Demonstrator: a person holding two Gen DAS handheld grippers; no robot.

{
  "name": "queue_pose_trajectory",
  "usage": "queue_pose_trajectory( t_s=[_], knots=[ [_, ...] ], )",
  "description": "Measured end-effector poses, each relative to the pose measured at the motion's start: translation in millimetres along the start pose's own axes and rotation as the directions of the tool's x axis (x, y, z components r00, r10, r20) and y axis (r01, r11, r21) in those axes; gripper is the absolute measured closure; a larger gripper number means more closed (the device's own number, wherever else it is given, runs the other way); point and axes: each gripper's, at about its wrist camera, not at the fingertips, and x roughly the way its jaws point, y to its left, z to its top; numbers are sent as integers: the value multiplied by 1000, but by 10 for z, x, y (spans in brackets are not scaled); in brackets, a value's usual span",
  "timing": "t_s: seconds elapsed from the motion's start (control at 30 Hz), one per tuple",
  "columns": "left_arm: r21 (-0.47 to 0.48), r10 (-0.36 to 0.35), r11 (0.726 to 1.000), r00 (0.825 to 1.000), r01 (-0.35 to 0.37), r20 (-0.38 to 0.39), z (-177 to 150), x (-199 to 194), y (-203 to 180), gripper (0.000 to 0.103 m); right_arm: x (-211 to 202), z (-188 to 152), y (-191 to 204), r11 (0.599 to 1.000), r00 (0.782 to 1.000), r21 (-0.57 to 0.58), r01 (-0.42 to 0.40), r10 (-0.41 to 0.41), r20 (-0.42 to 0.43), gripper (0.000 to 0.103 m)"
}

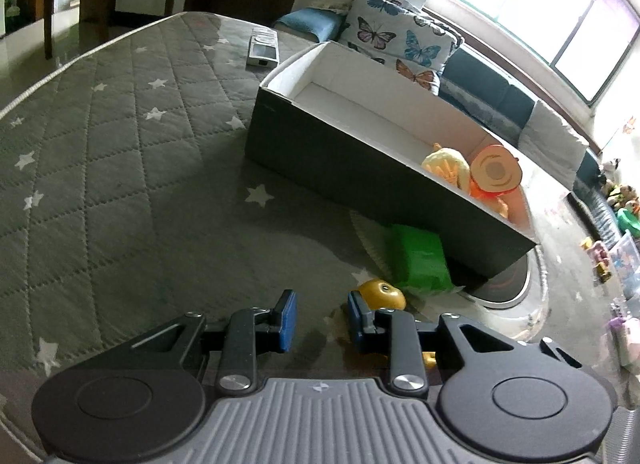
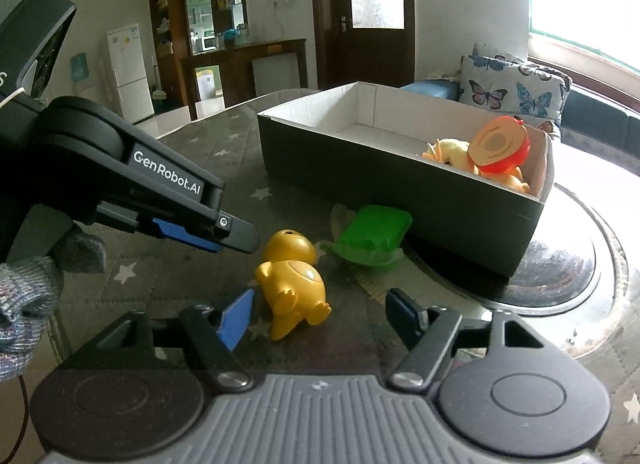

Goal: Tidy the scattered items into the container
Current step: 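Close the left gripper around the yellow rubber duck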

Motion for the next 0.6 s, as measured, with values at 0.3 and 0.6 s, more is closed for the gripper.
queue_pose_trajectory(
  t_s=[0.3,0.6],
  knots=[
    [-10,34,999,999,-34,-23,14,91,43,72,59,-13,-9,1000,1000,8,-14,14,-13,39],
    [-39,-7,999,999,5,-35,35,91,71,72,89,-18,21,1000,1000,-3,-20,20,-17,50]
  ],
)
